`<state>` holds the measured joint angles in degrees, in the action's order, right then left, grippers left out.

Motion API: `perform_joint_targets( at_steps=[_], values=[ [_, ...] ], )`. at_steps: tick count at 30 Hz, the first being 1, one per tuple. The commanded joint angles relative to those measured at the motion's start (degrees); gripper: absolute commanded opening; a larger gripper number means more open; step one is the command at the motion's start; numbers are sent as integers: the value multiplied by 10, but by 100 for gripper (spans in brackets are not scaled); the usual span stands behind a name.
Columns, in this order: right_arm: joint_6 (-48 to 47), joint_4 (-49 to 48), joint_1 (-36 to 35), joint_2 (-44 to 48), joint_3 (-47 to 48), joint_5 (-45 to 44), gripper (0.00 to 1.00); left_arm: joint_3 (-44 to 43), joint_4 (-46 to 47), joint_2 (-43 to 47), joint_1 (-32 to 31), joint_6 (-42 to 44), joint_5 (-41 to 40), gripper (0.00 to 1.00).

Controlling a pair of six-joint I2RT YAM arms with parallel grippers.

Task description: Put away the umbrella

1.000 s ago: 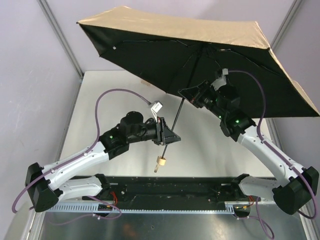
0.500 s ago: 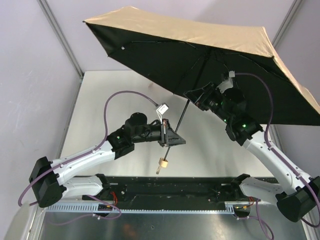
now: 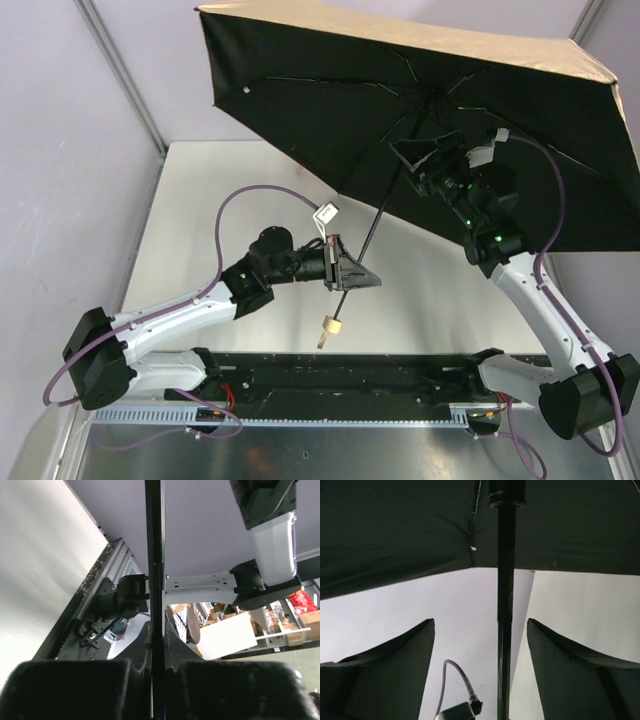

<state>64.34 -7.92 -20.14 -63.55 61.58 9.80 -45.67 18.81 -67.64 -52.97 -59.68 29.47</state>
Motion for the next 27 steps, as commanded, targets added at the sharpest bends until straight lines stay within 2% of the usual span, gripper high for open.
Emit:
perform_joint_targets(
  at_steps=[1, 5, 10, 15, 25, 26, 27],
  values=[
    [56, -80, 5, -4, 19, -44, 80, -3, 117, 19, -6, -10, 21, 0],
    [94, -122, 5, -22, 16, -88, 81, 4, 126, 20, -7, -17, 23, 0],
    [101, -181, 8, -44, 15, -152, 78, 10, 138, 19, -13, -27, 23, 0],
    [122, -265, 23, -87, 16, -151, 70, 16, 146, 22, -20, -34, 24, 0],
    [119, -277, 65, -118, 16, -156, 59, 33, 148, 36, -24, -36, 20, 0],
    [118, -283, 71, -119, 16, -151, 57, 34, 148, 36, -24, -35, 19, 0],
    [117, -291, 75, -120, 16, -143, 50, 36, 148, 37, -25, -35, 19, 0]
  ],
)
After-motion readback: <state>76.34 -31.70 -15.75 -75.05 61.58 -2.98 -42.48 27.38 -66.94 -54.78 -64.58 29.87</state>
